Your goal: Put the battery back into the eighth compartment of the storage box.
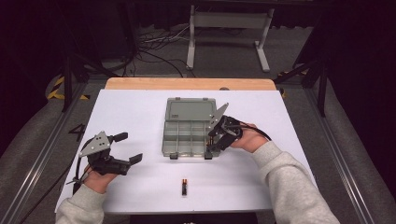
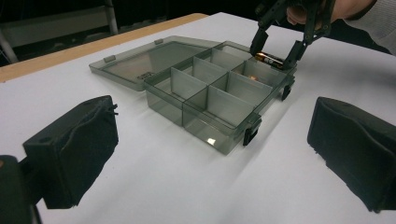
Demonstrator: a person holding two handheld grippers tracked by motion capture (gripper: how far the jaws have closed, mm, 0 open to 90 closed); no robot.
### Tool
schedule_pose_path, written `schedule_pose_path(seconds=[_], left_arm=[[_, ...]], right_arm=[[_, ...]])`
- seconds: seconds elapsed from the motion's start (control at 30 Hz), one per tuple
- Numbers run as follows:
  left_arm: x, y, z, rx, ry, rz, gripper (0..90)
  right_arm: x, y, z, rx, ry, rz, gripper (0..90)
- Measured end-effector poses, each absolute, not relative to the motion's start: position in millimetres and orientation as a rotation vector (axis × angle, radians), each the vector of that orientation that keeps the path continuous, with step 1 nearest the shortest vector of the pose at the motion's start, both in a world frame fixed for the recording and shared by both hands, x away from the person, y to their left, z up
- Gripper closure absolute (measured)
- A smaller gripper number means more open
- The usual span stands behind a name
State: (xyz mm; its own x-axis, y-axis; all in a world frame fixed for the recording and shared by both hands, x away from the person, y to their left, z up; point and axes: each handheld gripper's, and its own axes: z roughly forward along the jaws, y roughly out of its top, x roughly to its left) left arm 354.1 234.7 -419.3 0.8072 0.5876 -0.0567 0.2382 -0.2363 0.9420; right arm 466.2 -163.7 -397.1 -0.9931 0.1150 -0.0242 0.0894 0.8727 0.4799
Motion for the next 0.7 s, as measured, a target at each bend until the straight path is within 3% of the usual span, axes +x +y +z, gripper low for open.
schedule_pose_path(seconds=[0.6,0.7], left_arm=[[354.1,234.7,-419.3,1.817,0.630,0.372,2.3],[354.3,234.8,-419.3,1.819,0.631,0.369,2.3]], right_arm=[[464.9,-160.8,-398.5,0.145,2.992,0.755,40.3],[463.0,-160.9,-395.8,0.143,2.967,0.755,33.1]])
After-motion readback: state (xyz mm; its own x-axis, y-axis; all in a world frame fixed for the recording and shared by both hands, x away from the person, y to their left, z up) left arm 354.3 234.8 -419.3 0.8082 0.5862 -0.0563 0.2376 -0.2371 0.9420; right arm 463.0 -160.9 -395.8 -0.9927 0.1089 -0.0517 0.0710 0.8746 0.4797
